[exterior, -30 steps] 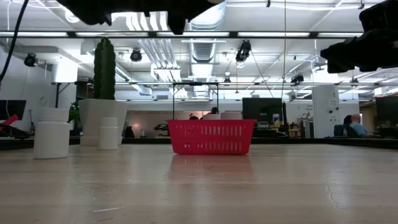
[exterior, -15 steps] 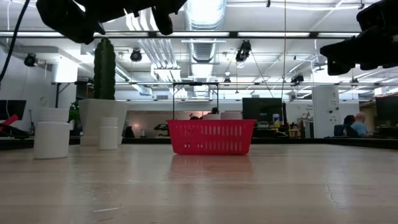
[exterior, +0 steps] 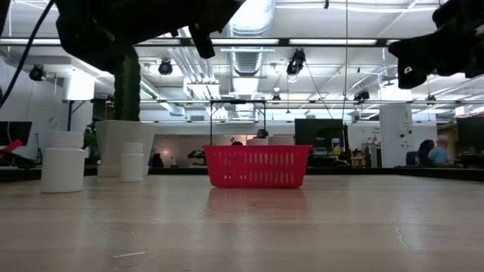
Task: Pick and place pill bottles into a basket
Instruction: Put the white pill bottle into the red bin
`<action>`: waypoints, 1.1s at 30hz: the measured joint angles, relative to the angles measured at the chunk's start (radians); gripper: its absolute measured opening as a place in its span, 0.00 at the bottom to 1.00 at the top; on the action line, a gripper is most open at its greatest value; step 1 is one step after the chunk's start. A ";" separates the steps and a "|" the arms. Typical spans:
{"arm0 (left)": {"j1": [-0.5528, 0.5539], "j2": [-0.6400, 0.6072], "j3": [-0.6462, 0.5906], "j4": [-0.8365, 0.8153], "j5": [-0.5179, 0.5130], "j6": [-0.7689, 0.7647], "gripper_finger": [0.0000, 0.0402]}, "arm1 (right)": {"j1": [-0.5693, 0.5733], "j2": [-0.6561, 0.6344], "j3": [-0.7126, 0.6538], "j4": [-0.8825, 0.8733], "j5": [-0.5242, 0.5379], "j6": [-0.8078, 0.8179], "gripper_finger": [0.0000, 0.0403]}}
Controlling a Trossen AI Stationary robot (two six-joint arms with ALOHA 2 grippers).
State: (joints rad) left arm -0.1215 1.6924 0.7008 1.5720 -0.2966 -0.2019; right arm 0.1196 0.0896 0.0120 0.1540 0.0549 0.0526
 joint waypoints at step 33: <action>0.079 -0.004 0.347 -0.001 0.015 -0.132 0.36 | 0.000 1.010 0.654 0.752 0.402 -1.057 0.02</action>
State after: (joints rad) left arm -0.0424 1.6886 1.0481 1.5709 -0.2811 -0.3341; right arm 0.1199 1.0999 0.6665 0.9058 0.4573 -1.0047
